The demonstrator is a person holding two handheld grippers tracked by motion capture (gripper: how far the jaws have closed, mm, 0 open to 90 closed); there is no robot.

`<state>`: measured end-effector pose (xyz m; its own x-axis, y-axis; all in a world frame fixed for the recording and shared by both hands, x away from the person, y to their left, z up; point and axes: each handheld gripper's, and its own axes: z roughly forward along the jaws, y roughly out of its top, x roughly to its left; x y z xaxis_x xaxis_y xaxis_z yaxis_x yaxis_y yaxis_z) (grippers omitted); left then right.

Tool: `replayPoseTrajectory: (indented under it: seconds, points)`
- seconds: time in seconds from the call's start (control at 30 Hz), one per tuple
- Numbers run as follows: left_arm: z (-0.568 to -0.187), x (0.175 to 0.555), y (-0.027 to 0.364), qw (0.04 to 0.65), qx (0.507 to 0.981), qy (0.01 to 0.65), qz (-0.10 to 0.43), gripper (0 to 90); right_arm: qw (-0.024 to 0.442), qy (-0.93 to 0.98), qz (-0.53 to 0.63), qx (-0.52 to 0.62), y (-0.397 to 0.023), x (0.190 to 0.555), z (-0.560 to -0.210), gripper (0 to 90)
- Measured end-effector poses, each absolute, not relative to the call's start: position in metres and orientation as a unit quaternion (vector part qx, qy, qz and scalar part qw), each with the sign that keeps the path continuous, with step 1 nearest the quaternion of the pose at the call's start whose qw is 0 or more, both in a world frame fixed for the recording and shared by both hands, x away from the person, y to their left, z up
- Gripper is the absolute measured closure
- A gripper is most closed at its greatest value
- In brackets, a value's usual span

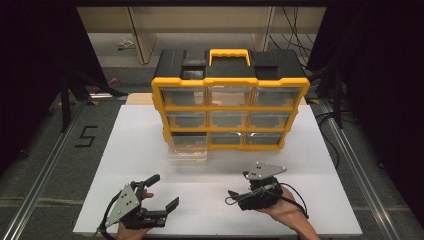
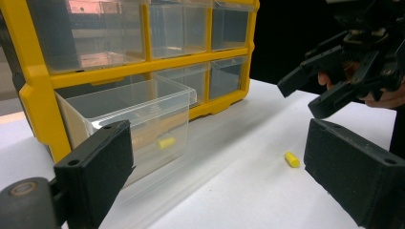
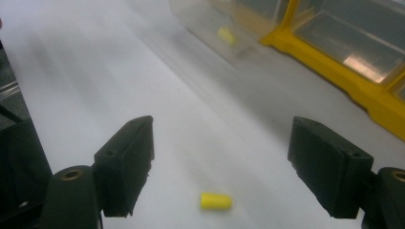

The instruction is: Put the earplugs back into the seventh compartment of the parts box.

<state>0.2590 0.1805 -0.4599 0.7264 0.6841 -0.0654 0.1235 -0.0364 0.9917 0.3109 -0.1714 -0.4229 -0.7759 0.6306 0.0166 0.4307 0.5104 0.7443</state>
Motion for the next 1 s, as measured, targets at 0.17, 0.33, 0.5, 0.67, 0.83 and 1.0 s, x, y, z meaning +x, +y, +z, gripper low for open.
replayPoseTrajectory:
  seconds: [0.17,0.33,0.5,0.67,0.83,1.0]
  points:
    - [-0.46,0.259,0.18,0.628,0.685,0.294,0.224,9.4,0.116,0.869,0.368,0.309,-0.172,0.312,-0.431,25.3]
    - [-0.46,0.259,0.18,0.627,0.685,0.294,0.224,9.4,0.109,0.875,0.356,0.31,-0.172,0.314,-0.435,25.7]
    - [-0.46,0.259,0.18,0.627,0.686,0.294,0.225,9.4,0.098,0.881,0.341,0.312,-0.172,0.317,-0.44,27.6]
    - [-0.46,0.259,0.18,0.627,0.685,0.294,0.224,9.4,0.09,0.89,0.319,0.312,-0.171,0.319,-0.447,28.2]
    - [-0.46,0.259,0.18,0.627,0.686,0.293,0.225,9.4,0.087,0.897,0.301,0.313,-0.169,0.319,-0.451,29.7]
    - [-0.46,0.259,0.18,0.627,0.686,0.293,0.224,9.4,0.089,0.902,0.286,0.312,-0.168,0.321,-0.457,32.9]
